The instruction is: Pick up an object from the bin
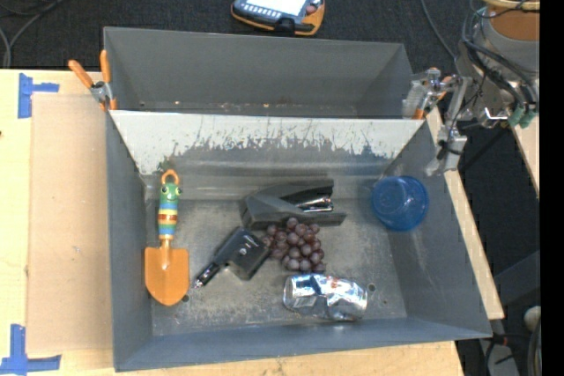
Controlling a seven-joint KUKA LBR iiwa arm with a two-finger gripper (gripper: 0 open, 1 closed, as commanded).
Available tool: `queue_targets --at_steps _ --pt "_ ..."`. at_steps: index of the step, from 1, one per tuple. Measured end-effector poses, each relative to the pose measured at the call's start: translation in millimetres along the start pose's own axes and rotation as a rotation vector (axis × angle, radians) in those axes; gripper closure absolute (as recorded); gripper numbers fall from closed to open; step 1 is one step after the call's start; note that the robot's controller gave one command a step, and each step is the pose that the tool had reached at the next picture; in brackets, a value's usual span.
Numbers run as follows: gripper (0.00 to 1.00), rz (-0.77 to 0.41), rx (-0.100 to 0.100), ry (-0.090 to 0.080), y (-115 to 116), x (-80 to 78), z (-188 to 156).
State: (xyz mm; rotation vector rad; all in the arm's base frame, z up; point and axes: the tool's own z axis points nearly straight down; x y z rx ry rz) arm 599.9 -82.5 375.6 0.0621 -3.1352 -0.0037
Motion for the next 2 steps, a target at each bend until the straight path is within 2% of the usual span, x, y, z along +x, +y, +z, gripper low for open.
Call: queue_targets --at_steps 1,2 --pt "0.00 0.001 -0.001 -0.002 58 21.1 76" --pt "0.00 0.067 0.004 -0.014 15 18.3 70"
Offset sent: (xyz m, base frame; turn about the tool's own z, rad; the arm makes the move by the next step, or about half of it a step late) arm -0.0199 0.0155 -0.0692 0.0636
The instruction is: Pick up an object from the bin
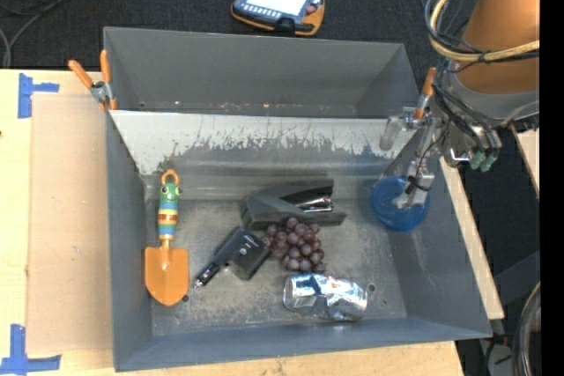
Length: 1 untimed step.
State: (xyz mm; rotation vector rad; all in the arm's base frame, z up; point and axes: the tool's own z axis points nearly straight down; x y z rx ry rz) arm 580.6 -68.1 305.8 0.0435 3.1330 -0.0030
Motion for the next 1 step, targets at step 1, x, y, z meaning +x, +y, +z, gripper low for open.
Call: queue_targets --at_steps 1 --pt "0.00 -0.137 -0.008 0.013 70.2 45.6 53.3"
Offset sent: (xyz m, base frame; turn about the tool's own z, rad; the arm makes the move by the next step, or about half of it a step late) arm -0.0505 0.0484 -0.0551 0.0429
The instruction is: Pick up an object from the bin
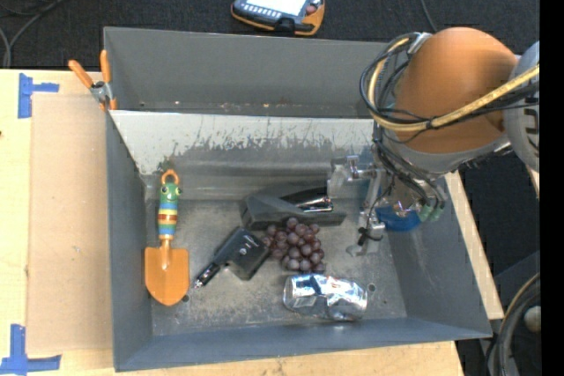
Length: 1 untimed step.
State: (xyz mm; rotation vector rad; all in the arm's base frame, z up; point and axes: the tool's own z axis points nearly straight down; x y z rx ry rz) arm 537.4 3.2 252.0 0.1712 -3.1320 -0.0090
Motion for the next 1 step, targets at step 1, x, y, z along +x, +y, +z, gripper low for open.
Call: queue_targets --at_steps 1 --pt "0.00 0.134 0.008 -0.015 -16.3 6.5 0.8"
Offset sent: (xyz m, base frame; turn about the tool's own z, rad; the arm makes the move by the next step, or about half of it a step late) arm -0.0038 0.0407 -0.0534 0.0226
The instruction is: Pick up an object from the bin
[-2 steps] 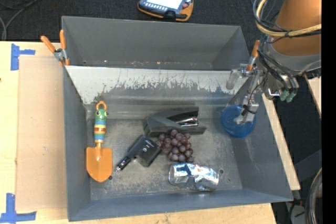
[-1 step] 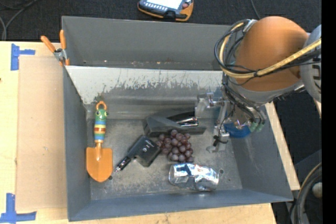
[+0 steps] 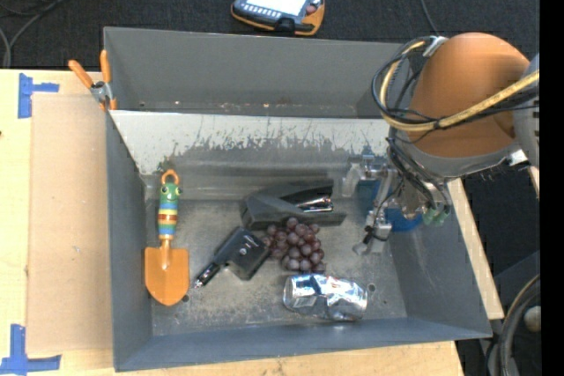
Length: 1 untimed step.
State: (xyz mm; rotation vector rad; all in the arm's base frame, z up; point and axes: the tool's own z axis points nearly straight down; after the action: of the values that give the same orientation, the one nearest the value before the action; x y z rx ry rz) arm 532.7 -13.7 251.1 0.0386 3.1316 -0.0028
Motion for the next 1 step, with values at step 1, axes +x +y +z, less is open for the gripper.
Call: queue_targets --at_steps 1 --pt "0.00 -0.117 -0.008 0.015 60.9 3.0 56.2"
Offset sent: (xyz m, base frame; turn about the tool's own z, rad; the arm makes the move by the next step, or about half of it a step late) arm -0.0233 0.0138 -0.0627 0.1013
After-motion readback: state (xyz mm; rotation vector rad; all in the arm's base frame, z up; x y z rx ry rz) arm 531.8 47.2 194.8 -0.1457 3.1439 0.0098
